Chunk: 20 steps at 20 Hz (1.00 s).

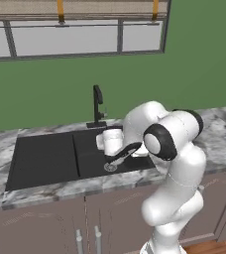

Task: Restock the sink supplies by placing the sponge and soap dispenser on the counter and next to the sink. Make sure the soap dispenser is upright.

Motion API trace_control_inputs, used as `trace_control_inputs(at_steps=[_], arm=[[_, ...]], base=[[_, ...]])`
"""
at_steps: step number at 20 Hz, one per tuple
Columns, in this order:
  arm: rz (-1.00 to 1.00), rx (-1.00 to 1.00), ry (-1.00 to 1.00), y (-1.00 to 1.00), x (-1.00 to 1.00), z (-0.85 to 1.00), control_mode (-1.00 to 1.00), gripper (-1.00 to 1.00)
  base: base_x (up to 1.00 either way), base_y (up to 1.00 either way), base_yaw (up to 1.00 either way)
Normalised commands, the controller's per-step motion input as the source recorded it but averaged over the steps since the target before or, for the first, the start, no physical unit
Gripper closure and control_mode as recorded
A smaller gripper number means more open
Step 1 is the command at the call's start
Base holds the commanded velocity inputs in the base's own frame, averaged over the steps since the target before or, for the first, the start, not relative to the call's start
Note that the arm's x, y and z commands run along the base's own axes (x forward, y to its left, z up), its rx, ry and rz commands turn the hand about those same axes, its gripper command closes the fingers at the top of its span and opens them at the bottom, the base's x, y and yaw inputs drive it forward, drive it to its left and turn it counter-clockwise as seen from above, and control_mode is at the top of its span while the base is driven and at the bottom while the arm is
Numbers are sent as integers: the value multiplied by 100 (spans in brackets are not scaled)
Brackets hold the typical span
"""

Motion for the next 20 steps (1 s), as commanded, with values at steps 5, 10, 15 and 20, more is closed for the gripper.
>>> trace_control_inputs(at_steps=[5,10,15,20], arm=[[0,2,-23,14,-100,68,-100,-100],[0,7,-31,6,-100,62,-100,-100],[0,18,-38,4,-100,34,-100,-100],[2,36,-42,0,-73,50,-100,-100]], base=[[0,0,0],[0,0,0],[0,0,0],[0,0,0]])
